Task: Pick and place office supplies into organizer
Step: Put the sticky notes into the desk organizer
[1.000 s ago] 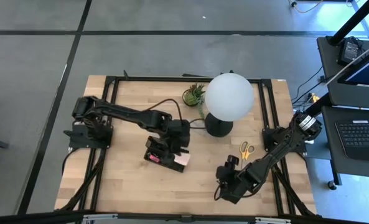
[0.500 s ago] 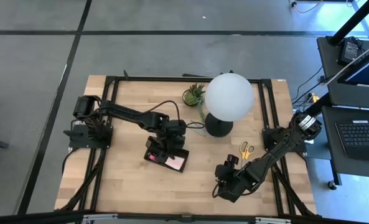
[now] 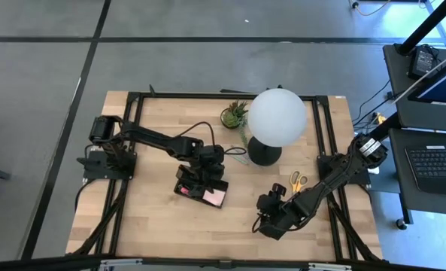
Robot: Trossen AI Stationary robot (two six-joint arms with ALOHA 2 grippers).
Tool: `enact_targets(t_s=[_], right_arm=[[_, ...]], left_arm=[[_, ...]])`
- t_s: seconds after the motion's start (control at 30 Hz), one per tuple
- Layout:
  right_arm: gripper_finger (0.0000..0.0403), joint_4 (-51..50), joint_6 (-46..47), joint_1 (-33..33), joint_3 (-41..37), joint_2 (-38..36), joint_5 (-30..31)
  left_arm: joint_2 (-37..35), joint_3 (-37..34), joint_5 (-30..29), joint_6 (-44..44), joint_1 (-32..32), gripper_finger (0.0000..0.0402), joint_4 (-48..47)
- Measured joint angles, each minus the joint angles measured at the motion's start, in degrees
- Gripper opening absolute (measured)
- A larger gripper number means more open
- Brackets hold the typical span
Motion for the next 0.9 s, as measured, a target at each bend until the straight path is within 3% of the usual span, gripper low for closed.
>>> enact_targets(t_s=[0.67, 0.9], right_arm=[[0.0255, 1.14, -1.46, -0.07, 0.00, -0.07, -0.13], [0.0255, 1.30, -2.16, -0.07, 0.00, -0.07, -0.17]], left_arm=[[4.91, 0.43, -1.55, -4.48, 0.87, 0.0011, -0.22], [4.48, 0.33, -4.70, -4.68, 1.04, 0.0043, -0.06]])
